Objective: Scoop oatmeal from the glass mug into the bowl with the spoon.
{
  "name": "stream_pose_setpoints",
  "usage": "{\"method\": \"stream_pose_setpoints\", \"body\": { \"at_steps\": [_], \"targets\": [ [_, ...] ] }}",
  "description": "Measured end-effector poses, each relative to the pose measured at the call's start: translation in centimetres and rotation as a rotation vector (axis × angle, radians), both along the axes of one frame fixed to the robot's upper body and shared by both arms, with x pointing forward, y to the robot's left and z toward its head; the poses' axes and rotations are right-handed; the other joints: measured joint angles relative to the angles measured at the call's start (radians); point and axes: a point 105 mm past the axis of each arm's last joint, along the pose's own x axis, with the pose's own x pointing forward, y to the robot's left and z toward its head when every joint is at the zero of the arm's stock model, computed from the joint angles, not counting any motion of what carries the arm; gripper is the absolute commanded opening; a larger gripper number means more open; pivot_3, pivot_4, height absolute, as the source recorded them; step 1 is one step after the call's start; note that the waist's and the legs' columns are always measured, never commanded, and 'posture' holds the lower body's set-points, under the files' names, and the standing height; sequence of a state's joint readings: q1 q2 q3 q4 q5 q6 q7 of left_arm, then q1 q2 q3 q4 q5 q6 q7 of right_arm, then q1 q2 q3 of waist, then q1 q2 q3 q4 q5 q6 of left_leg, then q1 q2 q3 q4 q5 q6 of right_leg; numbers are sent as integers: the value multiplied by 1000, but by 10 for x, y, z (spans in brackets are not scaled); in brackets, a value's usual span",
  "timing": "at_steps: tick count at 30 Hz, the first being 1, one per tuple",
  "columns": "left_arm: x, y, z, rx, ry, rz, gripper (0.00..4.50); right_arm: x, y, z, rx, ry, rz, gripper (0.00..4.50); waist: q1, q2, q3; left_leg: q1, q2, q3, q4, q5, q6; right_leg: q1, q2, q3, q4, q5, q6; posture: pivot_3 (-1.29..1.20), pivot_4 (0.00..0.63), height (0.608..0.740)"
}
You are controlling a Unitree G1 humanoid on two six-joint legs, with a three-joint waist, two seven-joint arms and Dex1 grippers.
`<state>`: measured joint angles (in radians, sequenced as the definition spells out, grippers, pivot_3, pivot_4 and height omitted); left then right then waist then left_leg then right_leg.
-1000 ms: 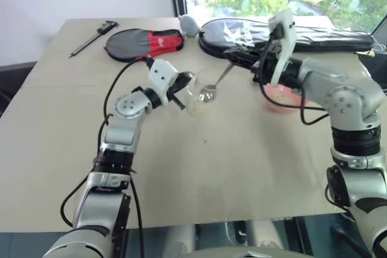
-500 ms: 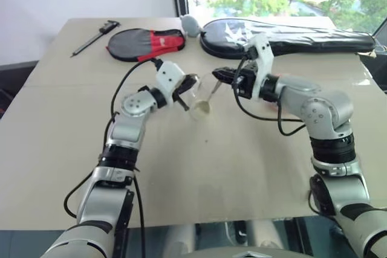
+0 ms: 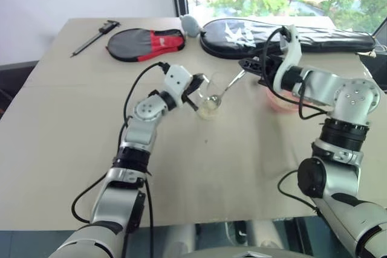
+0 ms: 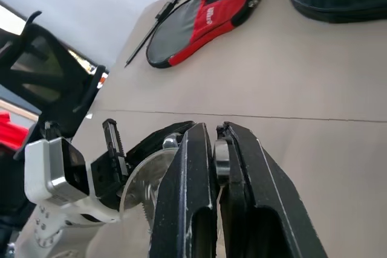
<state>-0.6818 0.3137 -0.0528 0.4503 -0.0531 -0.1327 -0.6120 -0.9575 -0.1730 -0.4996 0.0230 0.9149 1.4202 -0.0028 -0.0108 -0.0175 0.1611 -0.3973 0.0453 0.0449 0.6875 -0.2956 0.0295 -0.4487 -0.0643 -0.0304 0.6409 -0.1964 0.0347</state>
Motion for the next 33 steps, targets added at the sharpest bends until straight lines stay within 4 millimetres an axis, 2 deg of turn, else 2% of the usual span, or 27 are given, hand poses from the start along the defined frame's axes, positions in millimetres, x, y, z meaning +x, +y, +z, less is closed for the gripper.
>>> {"method": "stream_pose_setpoints", "body": {
  "at_steps": [6,15,26,33],
  "targets": [
    [6,-11,0,-32,-26,12,96,5,-29,11,55,20,-84,0,0,0,0,0,0,0,0,0,0,0,0,0,0,0,0,0,150,740],
    [13,-30,-1,-76,-40,13,96,11,-62,20,141,43,-200,0,1,0,0,0,0,0,0,0,1,0,0,0,0,0,0,0,150,740],
    [19,-53,-4,-129,-48,21,96,9,-92,21,248,69,-293,0,0,0,0,0,-1,0,0,0,1,0,0,0,0,0,0,0,150,740],
    [22,-54,-5,-131,-59,31,96,5,-102,18,311,84,-315,0,0,0,0,0,-1,0,0,0,1,0,0,1,0,0,0,0,150,740]
  ]
}}
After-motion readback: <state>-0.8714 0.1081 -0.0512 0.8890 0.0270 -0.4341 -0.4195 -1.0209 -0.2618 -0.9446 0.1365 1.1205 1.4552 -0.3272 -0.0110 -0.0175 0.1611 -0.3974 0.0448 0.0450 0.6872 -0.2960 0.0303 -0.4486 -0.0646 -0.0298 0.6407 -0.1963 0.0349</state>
